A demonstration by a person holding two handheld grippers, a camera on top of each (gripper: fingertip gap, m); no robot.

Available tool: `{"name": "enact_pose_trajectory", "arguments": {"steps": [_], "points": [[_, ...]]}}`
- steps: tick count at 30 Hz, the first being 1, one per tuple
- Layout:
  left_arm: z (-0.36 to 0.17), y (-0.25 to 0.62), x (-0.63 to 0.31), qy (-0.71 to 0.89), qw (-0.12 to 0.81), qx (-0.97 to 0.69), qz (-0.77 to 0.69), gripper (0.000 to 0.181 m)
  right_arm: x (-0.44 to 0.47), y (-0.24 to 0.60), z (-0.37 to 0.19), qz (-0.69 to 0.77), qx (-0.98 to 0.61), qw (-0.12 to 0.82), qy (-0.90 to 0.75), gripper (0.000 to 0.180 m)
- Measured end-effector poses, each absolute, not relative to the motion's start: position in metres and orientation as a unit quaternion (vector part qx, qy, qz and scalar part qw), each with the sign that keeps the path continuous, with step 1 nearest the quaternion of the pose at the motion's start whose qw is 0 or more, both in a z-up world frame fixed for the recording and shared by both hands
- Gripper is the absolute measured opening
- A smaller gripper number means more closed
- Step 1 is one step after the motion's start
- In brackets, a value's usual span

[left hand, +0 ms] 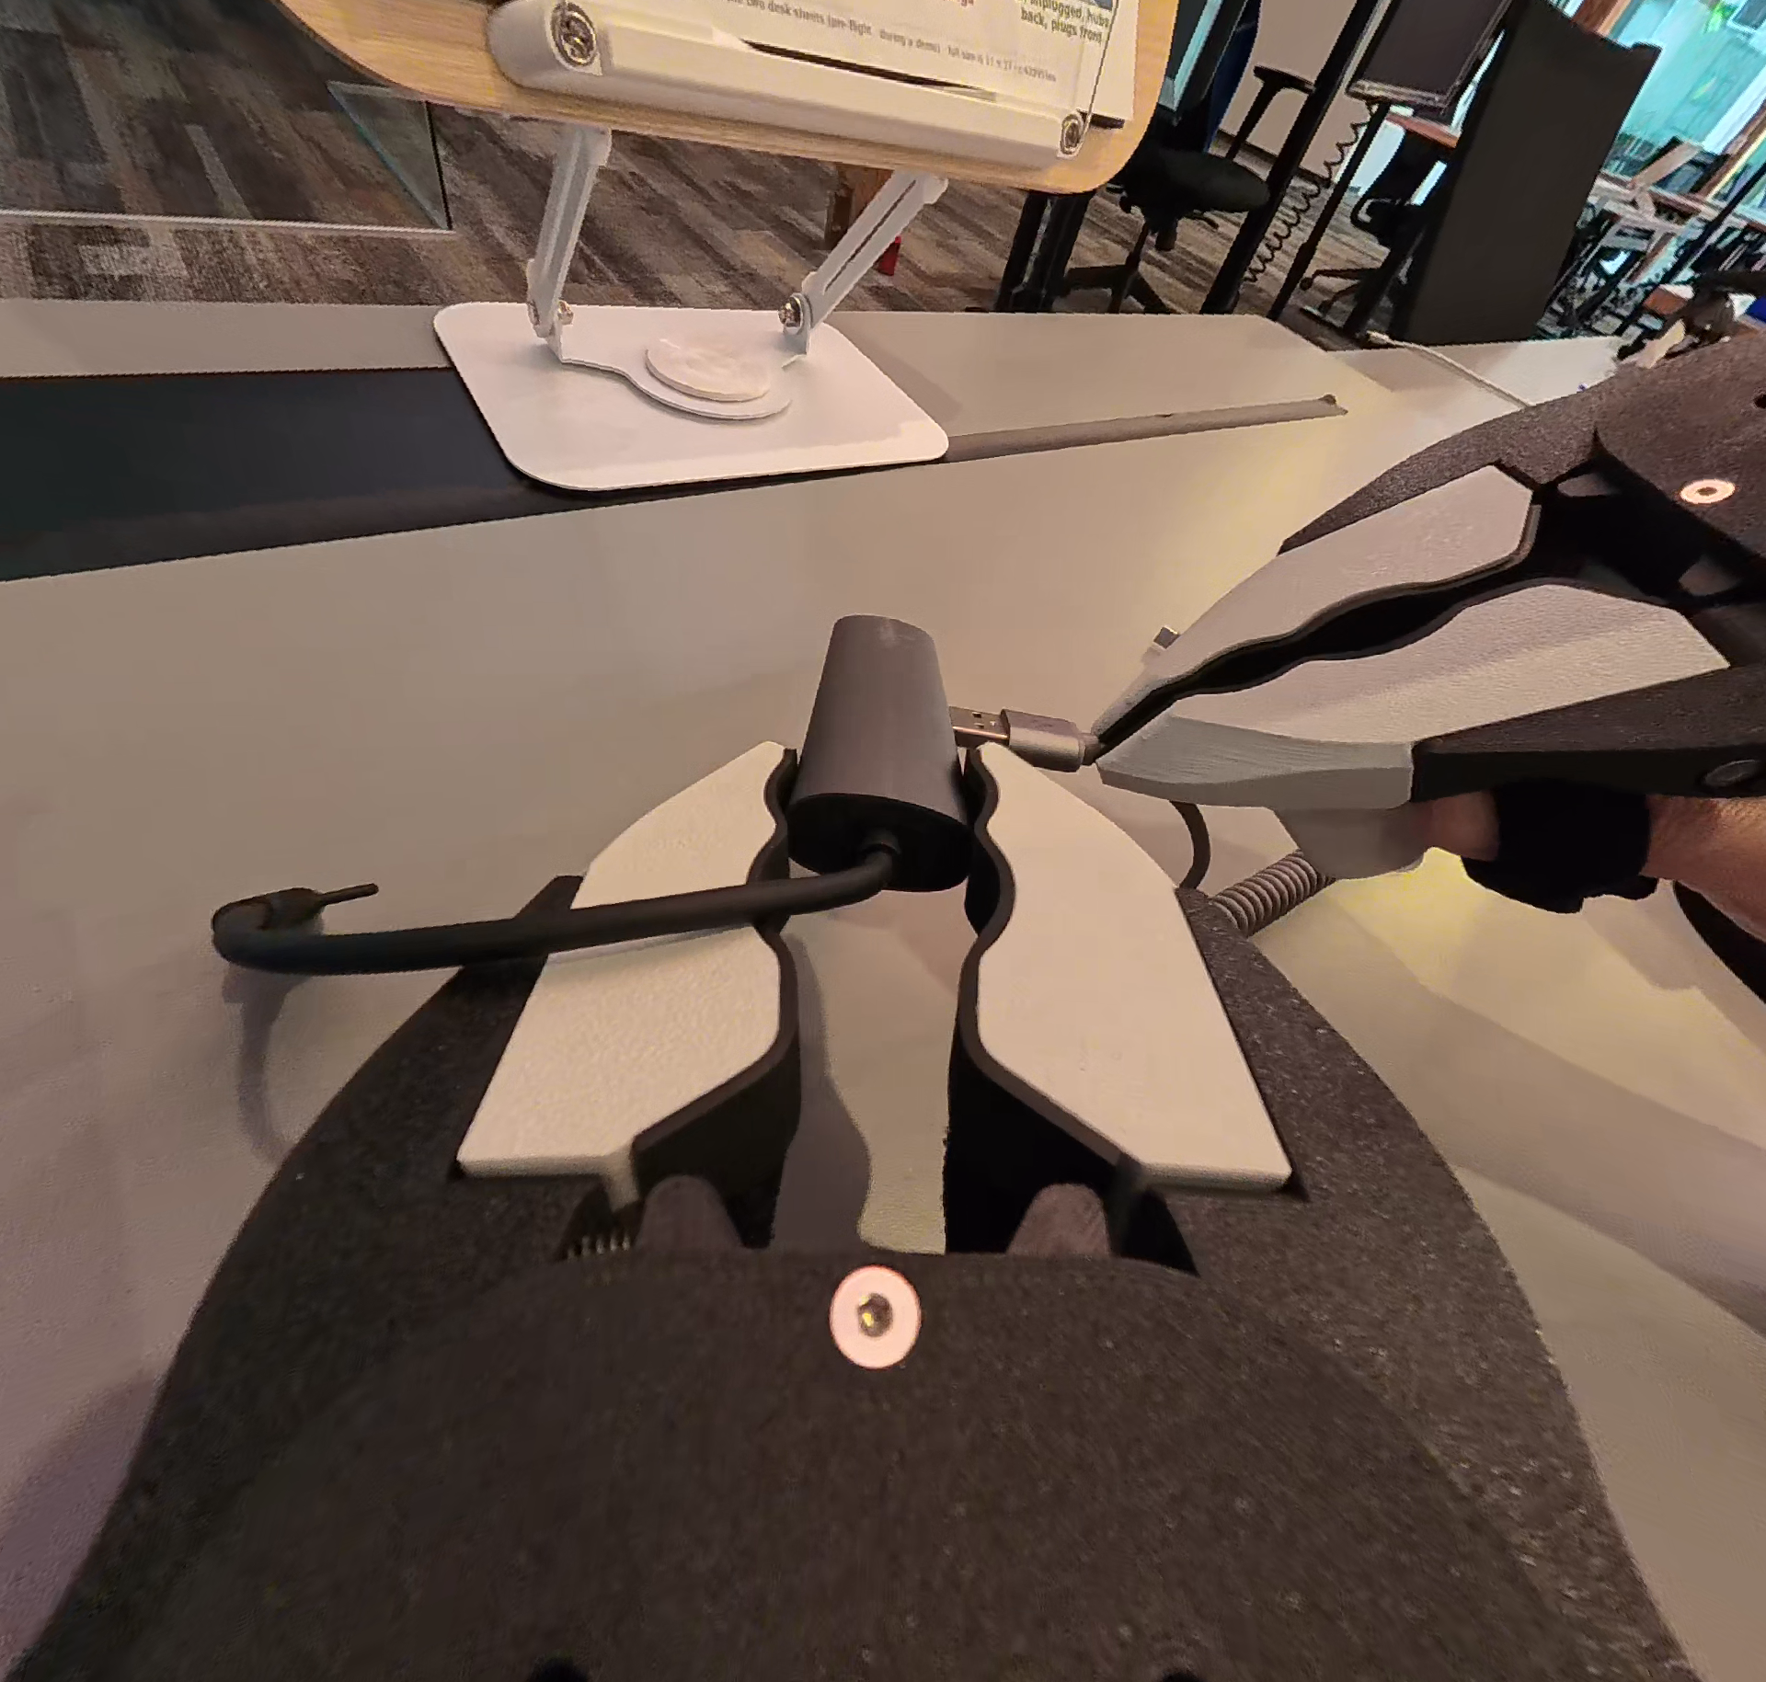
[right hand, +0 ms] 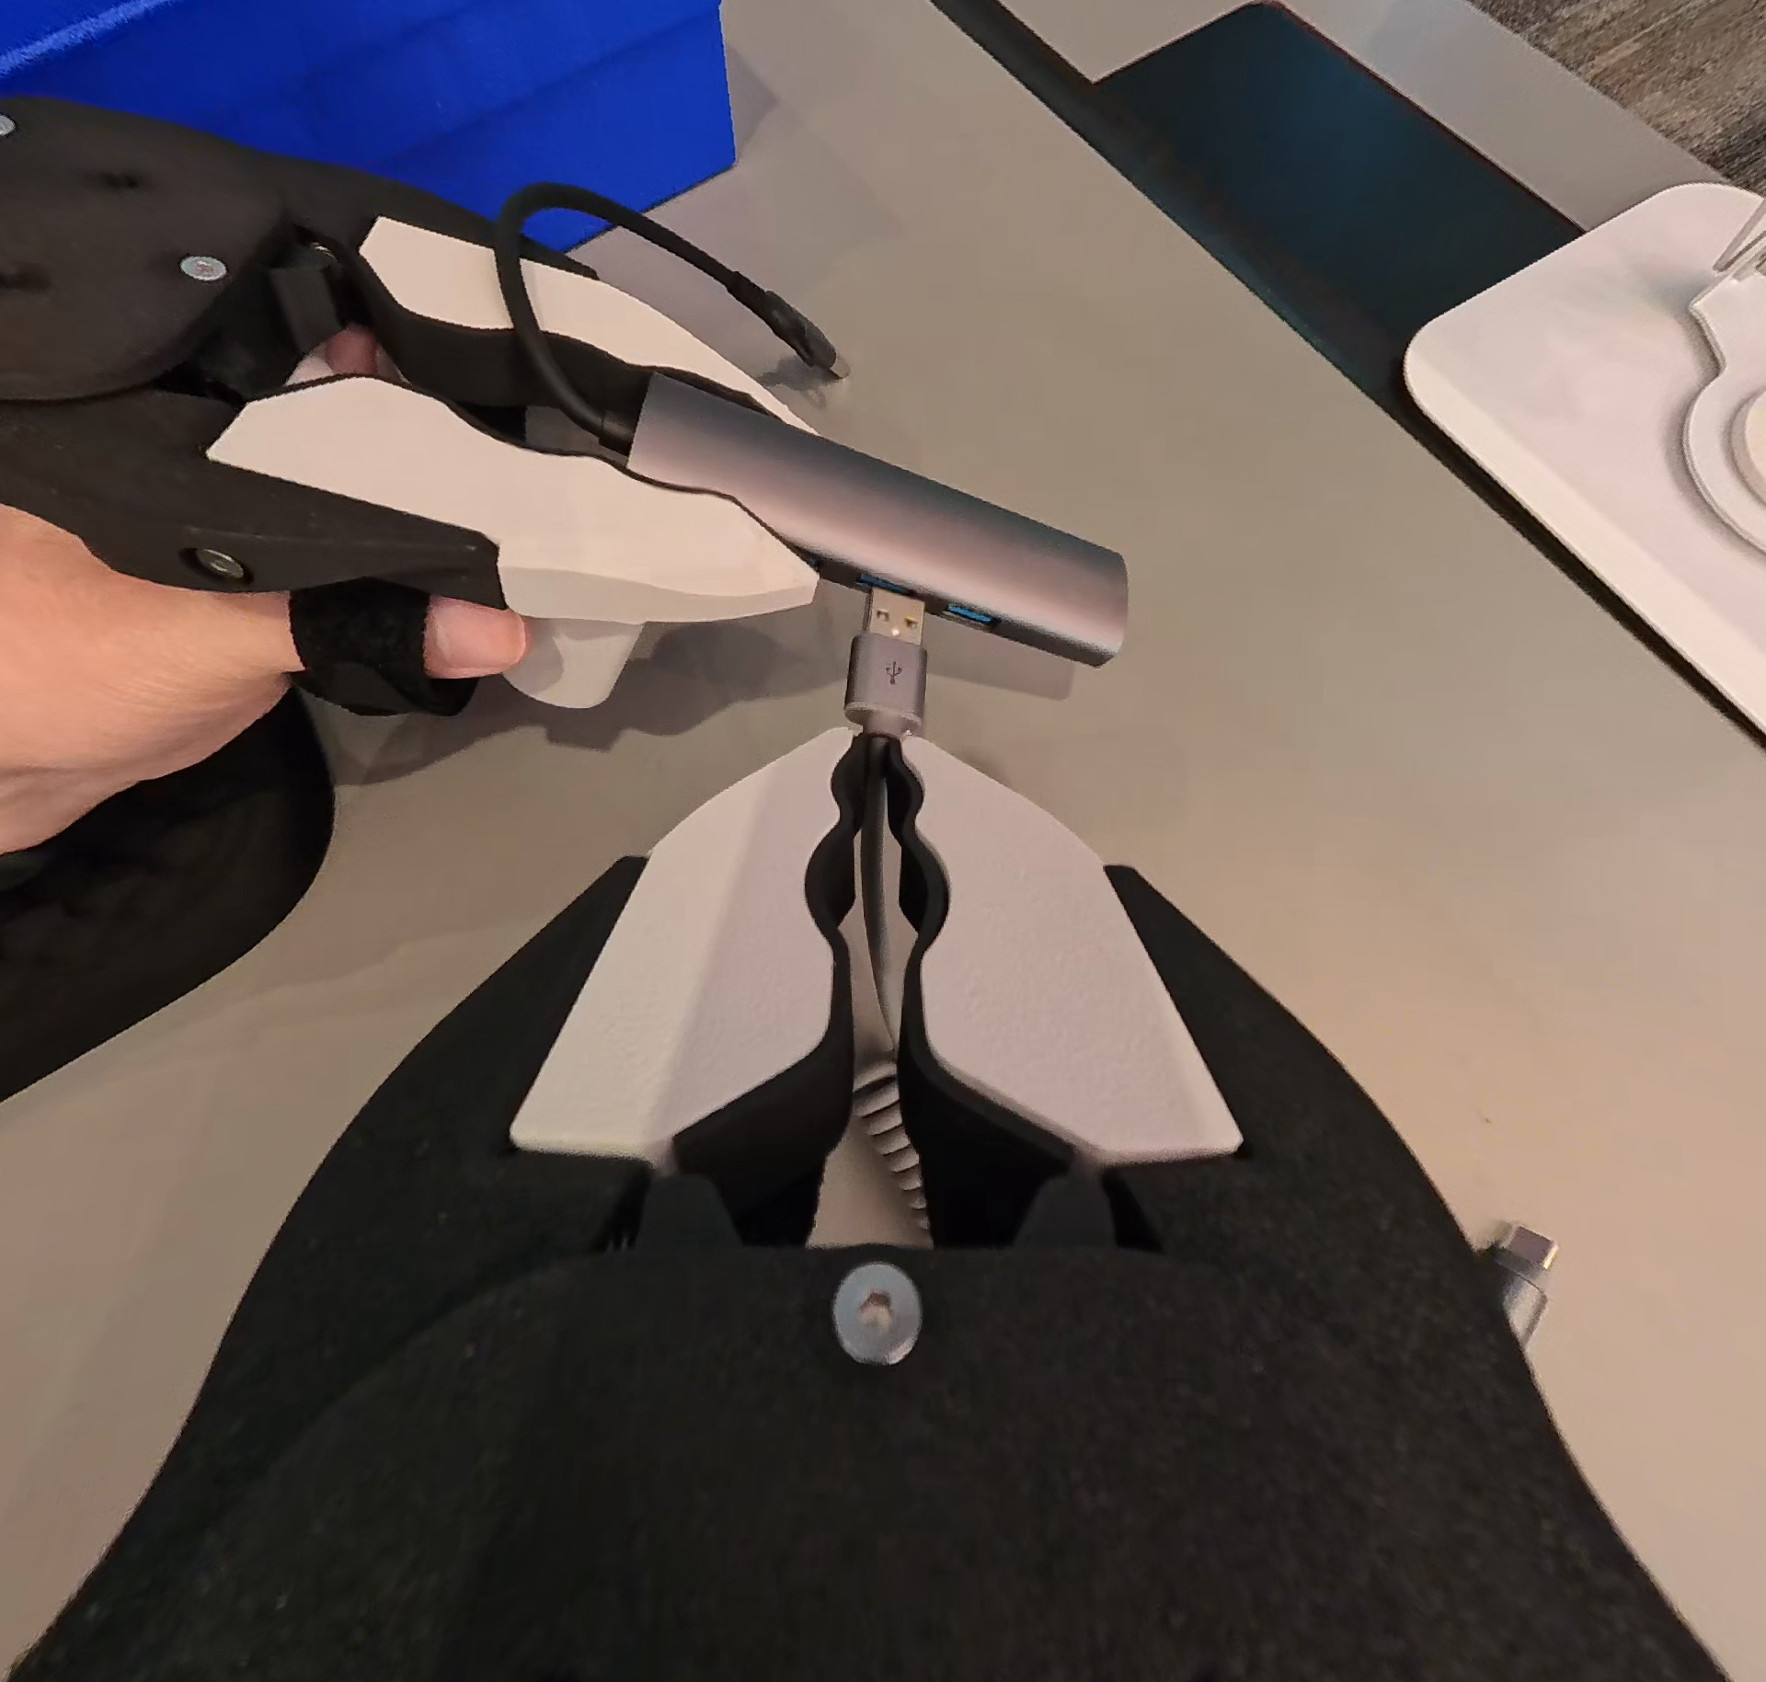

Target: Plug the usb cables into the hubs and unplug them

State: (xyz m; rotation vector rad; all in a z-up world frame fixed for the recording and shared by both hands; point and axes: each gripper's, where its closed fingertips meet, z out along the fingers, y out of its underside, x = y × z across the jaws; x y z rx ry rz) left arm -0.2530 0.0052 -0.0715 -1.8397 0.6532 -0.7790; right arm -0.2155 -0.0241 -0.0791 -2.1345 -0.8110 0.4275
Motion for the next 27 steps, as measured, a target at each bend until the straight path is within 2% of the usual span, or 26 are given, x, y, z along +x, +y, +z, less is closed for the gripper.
{"name": "enact_pose_trajectory", "arguments": {"steps": [6,13,17,20,27], "points": [[-0.069,0.007,-0.257,0.249,0.496,-0.759,-0.34,0.032,-0.218,-0.027,-0.075,0.216,-0.839,0.395,-0.305,0.003],[-0.05,0.01,-0.265,0.209,0.515,-0.725,-0.406,0.033,-0.214,-0.034,-0.059,0.435,-0.782,0.385,-0.225,0.003],[-0.05,0.013,-0.27,0.204,0.521,-0.729,-0.395,0.032,-0.208,-0.034,-0.069,0.497,-0.766,0.354,-0.203,0.003],[-0.052,0.015,-0.273,0.208,0.524,-0.736,-0.374,0.032,-0.204,-0.032,-0.083,0.473,-0.788,0.336,-0.205,0.003],[-0.055,0.016,-0.275,0.228,0.53,-0.746,-0.333,0.032,-0.208,-0.038,-0.12,0.273,-0.86,0.28,-0.328,0.003]]}}
